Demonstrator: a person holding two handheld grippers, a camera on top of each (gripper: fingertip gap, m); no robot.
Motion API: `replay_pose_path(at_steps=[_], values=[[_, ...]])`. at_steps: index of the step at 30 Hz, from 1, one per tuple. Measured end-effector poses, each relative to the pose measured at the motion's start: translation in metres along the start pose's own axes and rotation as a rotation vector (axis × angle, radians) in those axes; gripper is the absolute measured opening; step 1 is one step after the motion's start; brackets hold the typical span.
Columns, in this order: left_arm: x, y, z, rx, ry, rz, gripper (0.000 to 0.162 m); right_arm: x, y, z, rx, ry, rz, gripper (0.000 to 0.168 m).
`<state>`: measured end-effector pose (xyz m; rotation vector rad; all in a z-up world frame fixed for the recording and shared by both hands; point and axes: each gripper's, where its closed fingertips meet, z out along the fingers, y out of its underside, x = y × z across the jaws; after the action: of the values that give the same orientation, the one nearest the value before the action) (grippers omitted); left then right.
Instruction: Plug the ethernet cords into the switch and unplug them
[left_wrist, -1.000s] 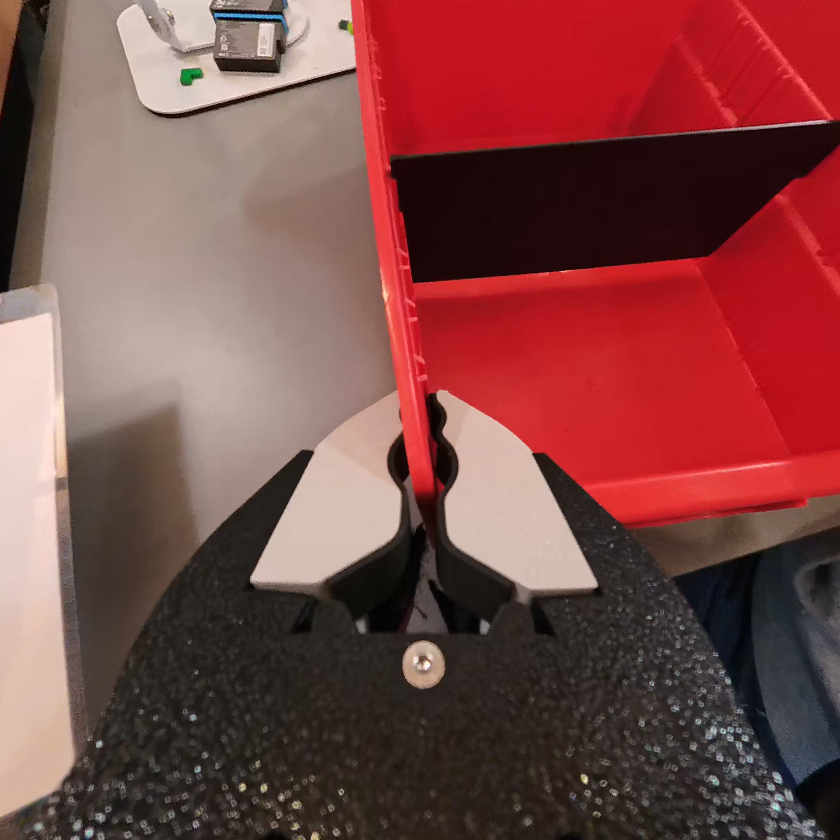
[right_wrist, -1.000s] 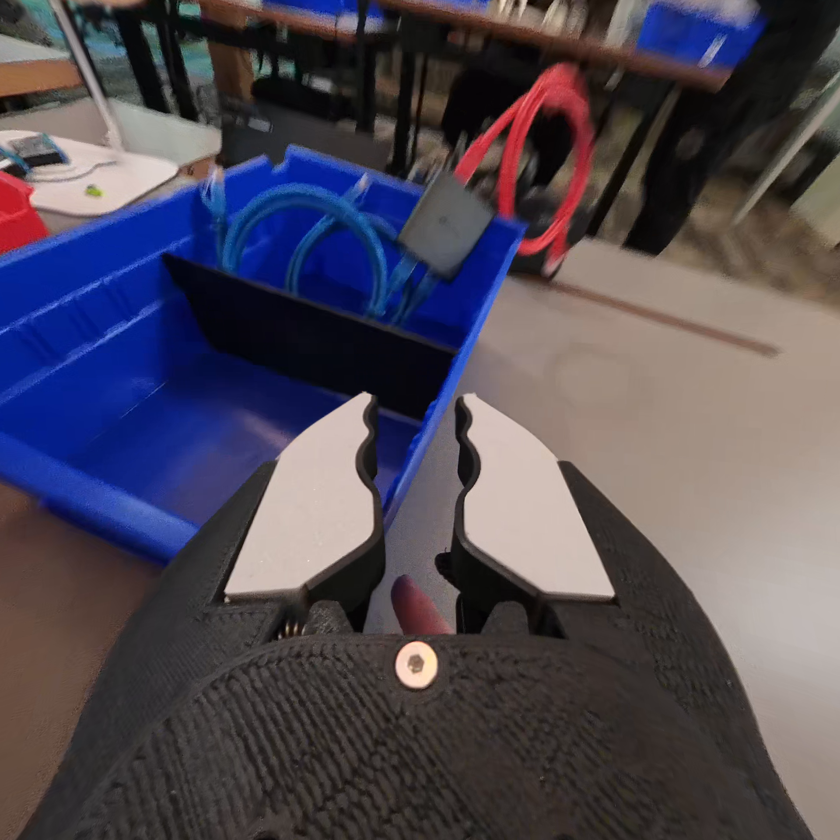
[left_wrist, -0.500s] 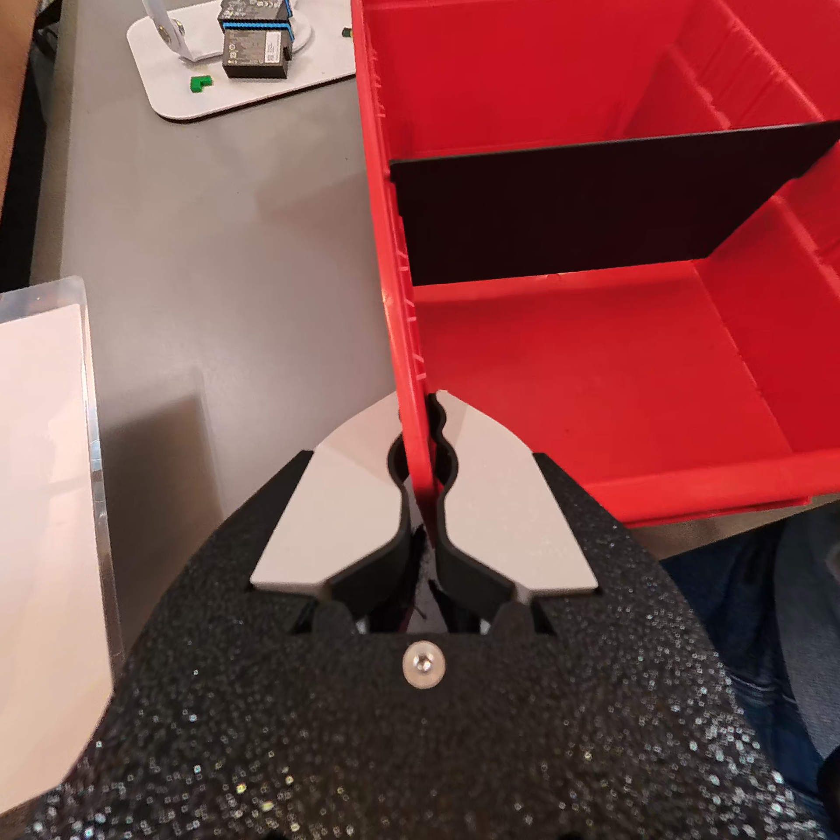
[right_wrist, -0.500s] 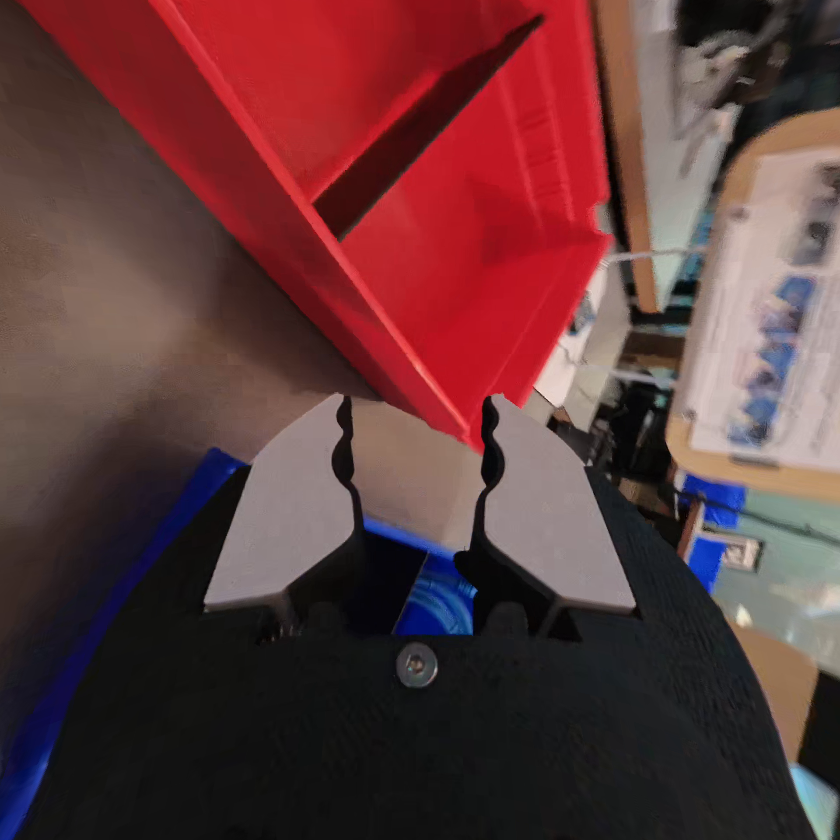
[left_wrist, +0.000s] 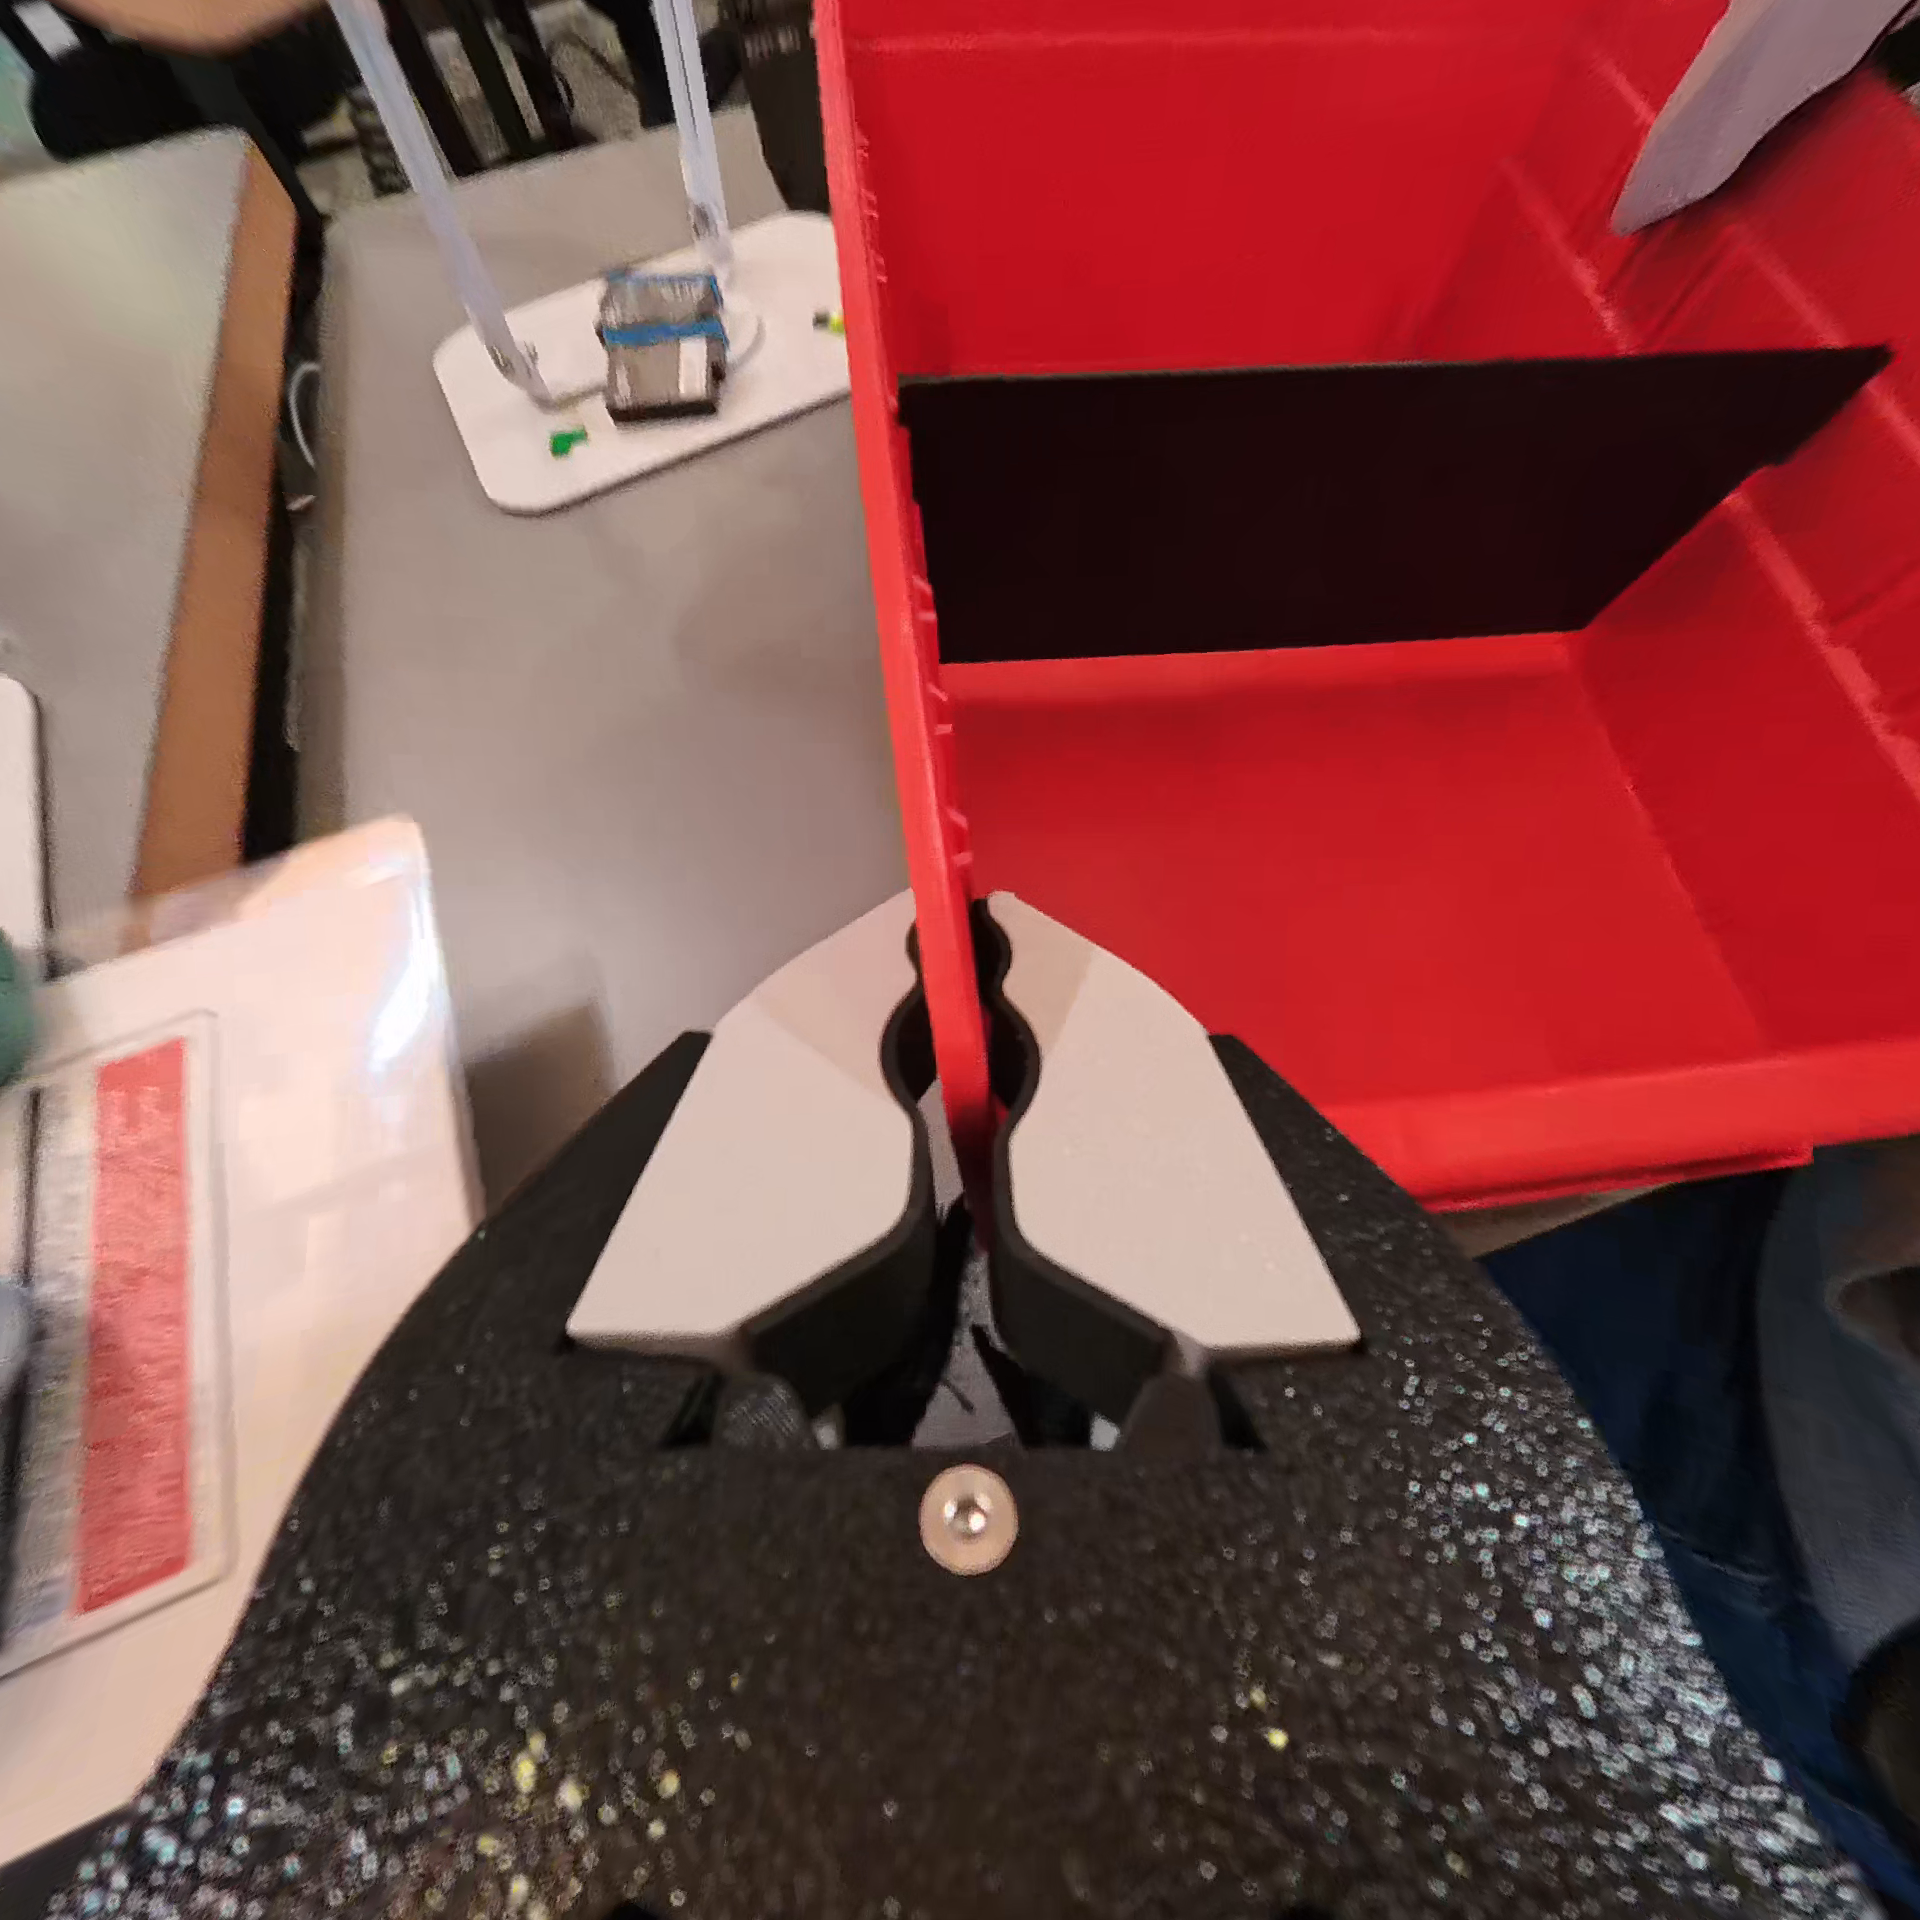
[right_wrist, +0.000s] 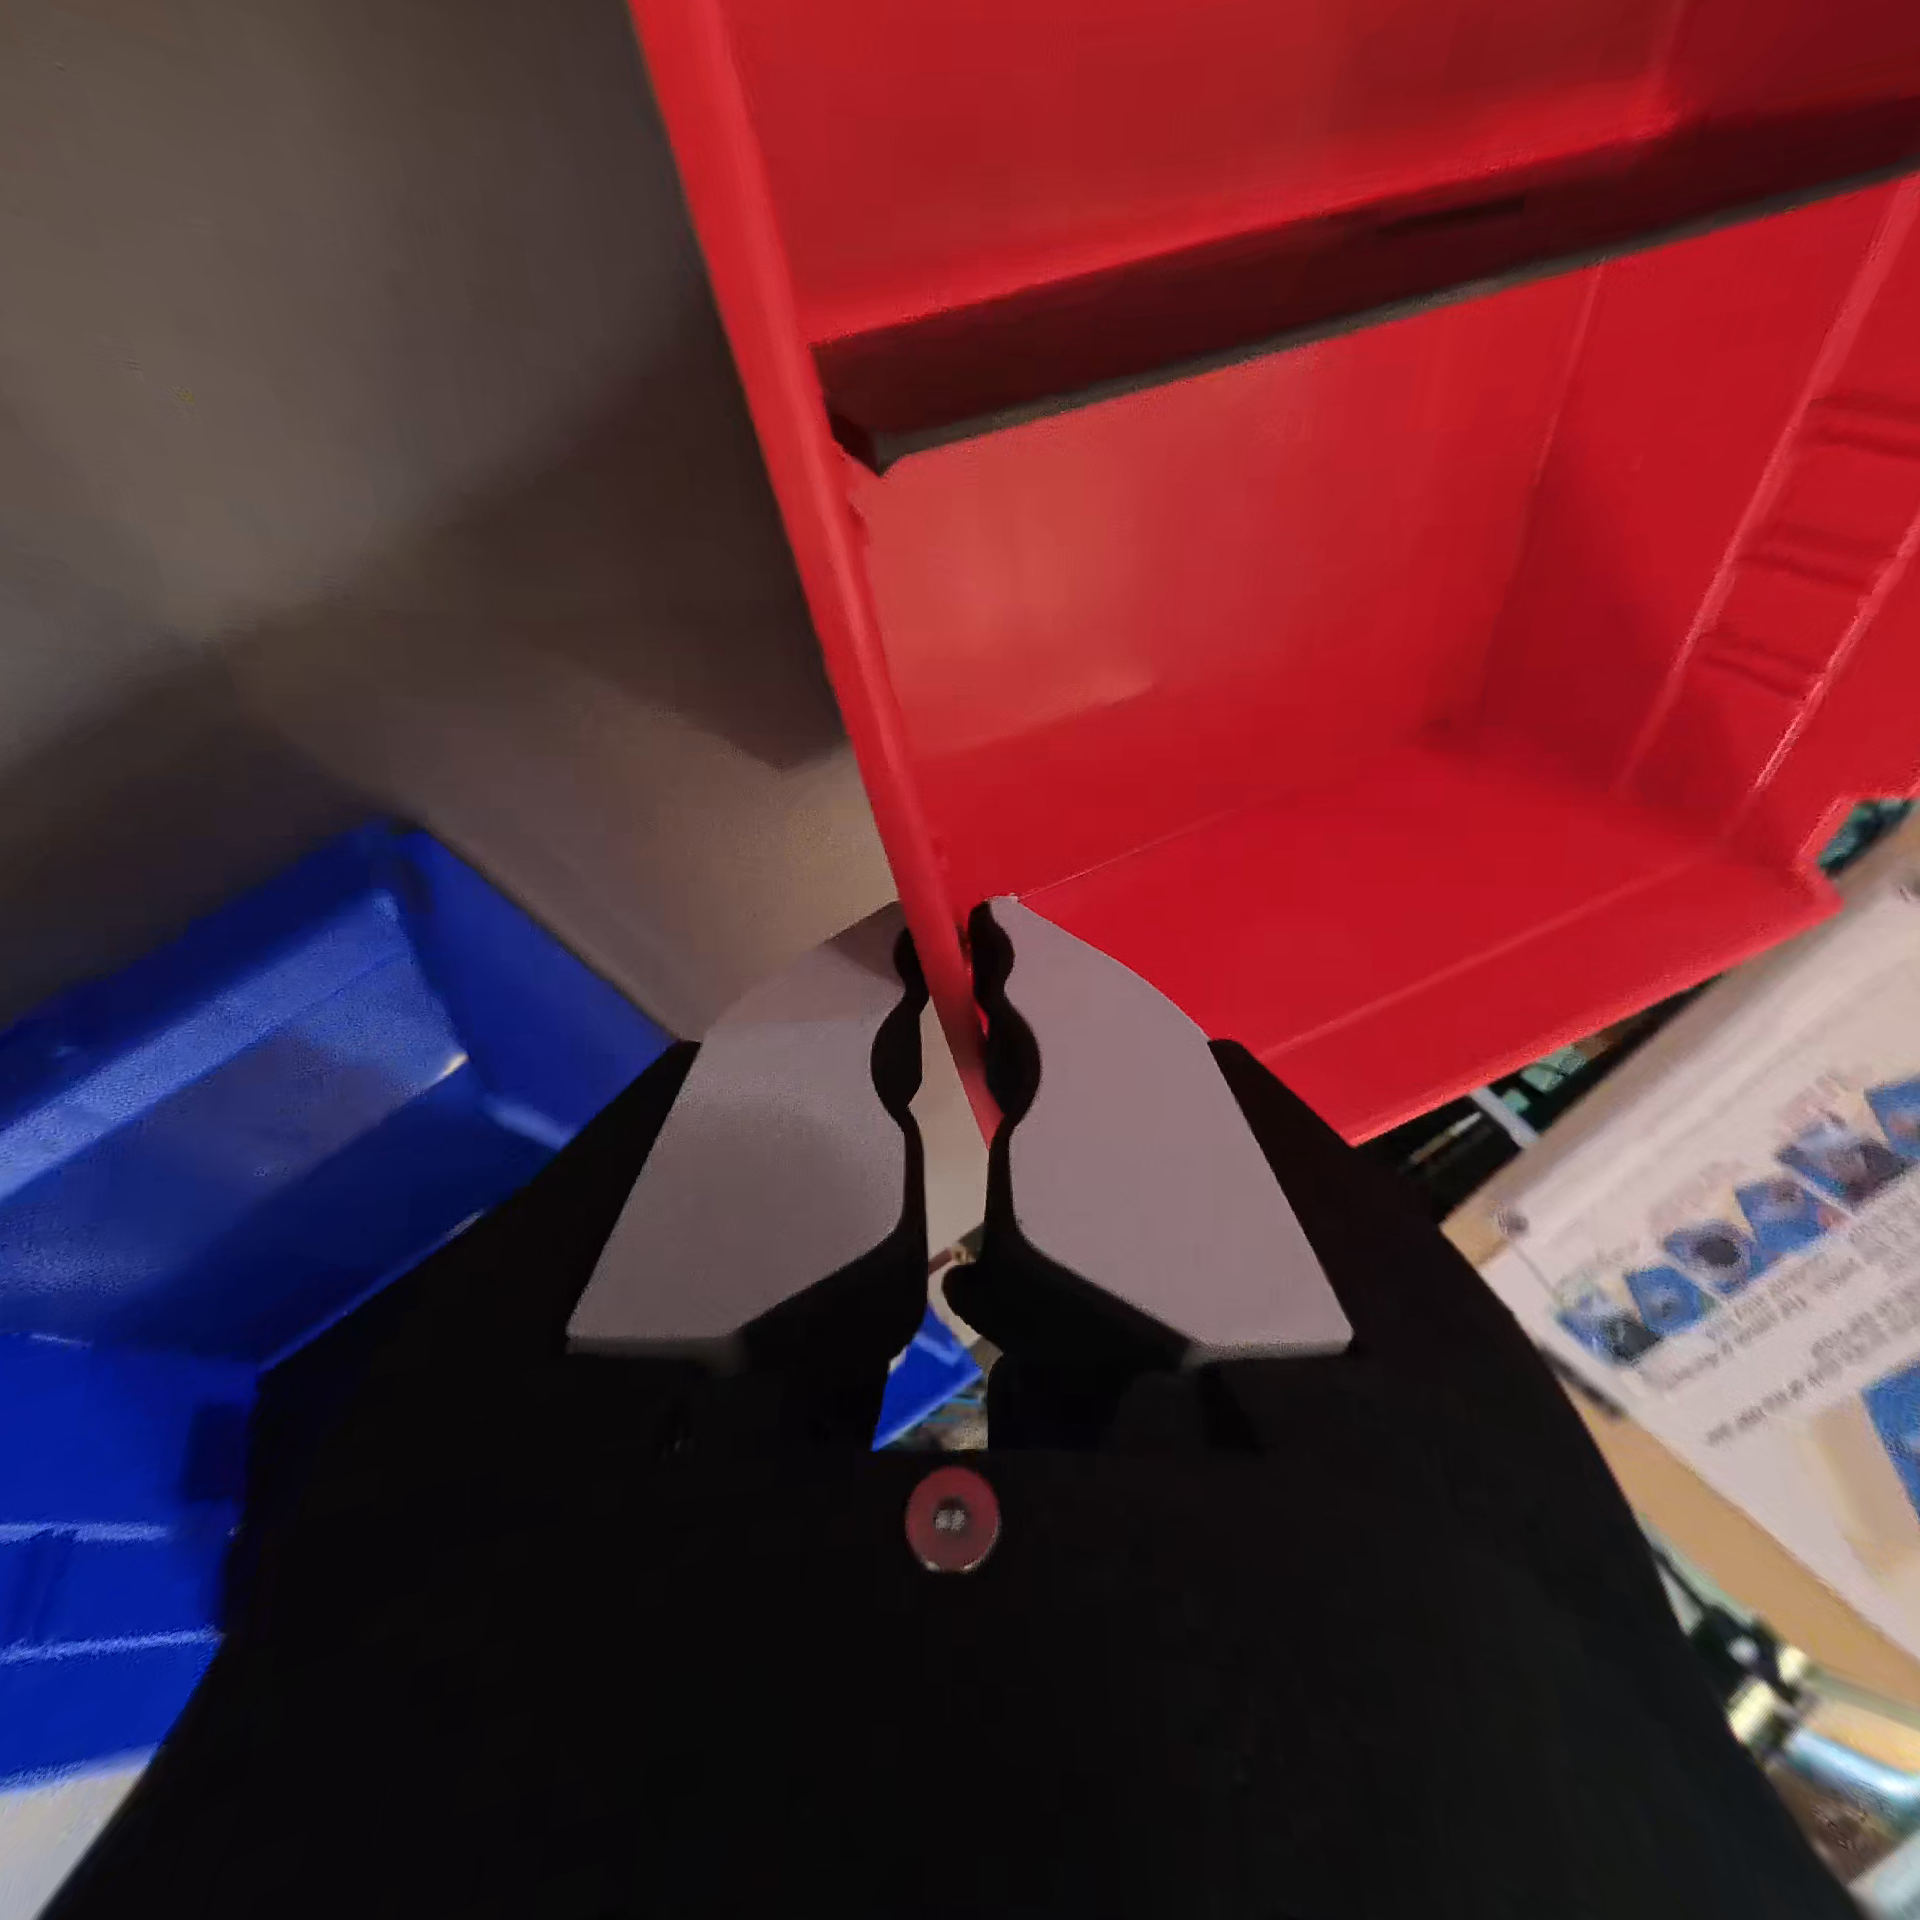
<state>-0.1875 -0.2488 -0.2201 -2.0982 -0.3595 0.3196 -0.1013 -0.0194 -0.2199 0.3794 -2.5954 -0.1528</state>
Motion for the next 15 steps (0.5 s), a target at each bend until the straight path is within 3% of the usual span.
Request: replay_pose_path(at_steps=[6, 10, 15], values=[[0.026, -0.117, -0.016, 0.048, 0.036, 0.171, 0.004, 0.001, 0.049, -0.104, -0.055, 0.056, 0.173, 0.007], [0.082, -0.208, 0.030, 0.134, 0.156, 0.321, 0.004, -0.049, 0.116, -0.180, -0.215, 0.049, 0.349, 0.007], [0.213, -0.293, 0.109, 0.202, 0.420, 0.432, 0.005, -0.171, 0.192, -0.264, -0.393, 0.001, 0.593, 0.008]])
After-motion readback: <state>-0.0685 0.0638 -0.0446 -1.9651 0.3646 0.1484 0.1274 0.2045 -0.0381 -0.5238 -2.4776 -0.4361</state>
